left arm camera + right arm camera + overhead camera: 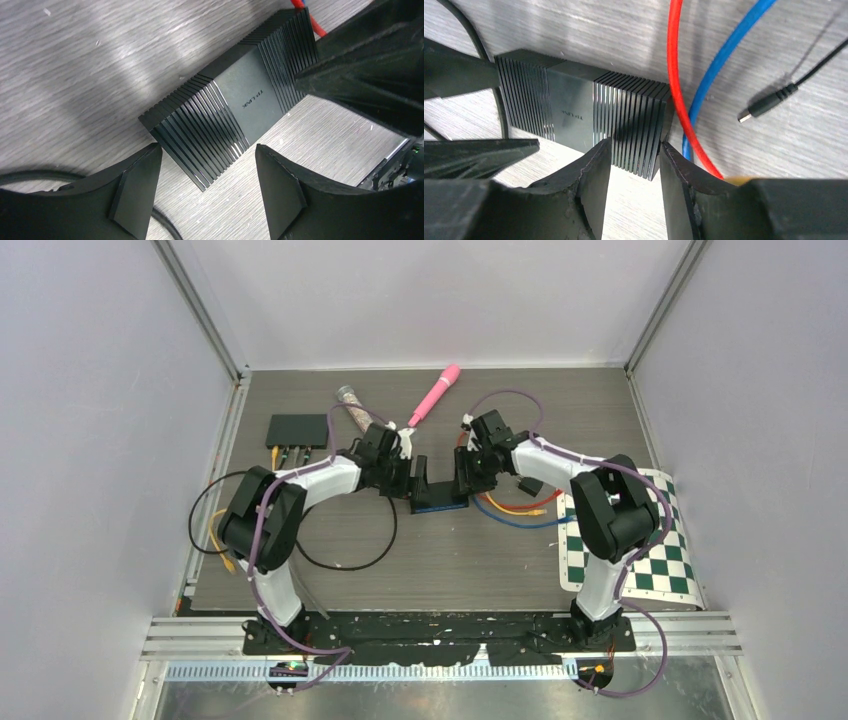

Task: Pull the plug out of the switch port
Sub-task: Move the switch port to the center of the board.

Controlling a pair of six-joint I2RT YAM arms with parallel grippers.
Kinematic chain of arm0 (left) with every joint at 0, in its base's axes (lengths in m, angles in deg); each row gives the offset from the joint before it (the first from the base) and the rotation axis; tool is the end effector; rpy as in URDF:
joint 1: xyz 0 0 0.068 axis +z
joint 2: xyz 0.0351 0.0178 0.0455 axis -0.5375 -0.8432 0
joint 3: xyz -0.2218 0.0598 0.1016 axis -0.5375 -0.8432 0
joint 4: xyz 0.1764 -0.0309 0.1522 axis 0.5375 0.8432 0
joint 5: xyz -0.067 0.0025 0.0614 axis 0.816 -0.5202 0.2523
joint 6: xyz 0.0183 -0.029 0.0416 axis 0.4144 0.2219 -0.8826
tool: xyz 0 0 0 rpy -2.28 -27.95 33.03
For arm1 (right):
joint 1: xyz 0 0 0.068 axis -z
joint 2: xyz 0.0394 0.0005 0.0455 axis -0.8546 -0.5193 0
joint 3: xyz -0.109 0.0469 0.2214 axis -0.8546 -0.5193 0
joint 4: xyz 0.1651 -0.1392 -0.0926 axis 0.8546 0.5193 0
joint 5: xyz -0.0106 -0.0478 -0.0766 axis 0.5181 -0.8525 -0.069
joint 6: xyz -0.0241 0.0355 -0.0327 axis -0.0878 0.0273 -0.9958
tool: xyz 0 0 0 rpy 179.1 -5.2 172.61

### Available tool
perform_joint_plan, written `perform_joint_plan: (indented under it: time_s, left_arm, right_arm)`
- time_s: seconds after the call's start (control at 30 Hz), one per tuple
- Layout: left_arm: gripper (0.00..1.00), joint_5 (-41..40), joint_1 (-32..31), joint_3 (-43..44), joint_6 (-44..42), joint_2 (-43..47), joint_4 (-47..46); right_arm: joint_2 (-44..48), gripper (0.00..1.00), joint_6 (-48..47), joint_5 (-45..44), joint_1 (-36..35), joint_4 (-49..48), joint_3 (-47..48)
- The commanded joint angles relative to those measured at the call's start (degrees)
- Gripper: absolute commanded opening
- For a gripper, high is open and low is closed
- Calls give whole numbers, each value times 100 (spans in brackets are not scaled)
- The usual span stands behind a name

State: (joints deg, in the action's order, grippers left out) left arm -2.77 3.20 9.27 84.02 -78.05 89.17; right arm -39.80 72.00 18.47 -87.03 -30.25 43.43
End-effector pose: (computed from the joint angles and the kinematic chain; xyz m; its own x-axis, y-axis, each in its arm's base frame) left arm 0.2898 -0.1777 0.1640 -0.8916 0.0975 -0.4422 0.3340 0.8010 -0.4969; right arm 0.3053 0.1750 0.1721 -0.9165 -0.1035 -0.3864 -0.2629 0.8839 0.3867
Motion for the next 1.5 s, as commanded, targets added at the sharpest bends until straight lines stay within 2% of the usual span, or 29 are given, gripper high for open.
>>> perform_joint_plan:
  time_s: [0.0,0.37,0.6,1.13,1.27,1.33,1.47]
  left_arm:
    - [71,859,-188,469,215,-97,-846]
    - [71,983,-255,785,309,-368,-868]
    - [70,870,-329,306,471,-158,-1052]
    - [70,589,-318,-515,376,479,-1133]
    - [71,558,-320,-778,388,795,-1481]
    - [76,480,-320,-881,305,964,-1549]
    - [79,536,-296,-769,116,876,-1499]
  right_arm:
    - [577,48,-129,323,-96,-226,-123]
    - [1327,51,-253,276,-86,-125,-564]
    - [1822,55,-354,305,-67,2,-580]
    - [1465,57,-431,214,-69,62,-617]
    - [1606,57,-273,-224,-73,164,-758]
    - [1797,58,-133,-628,-69,125,-1004]
    - [2105,59,179,-980,-52,-62,-1532]
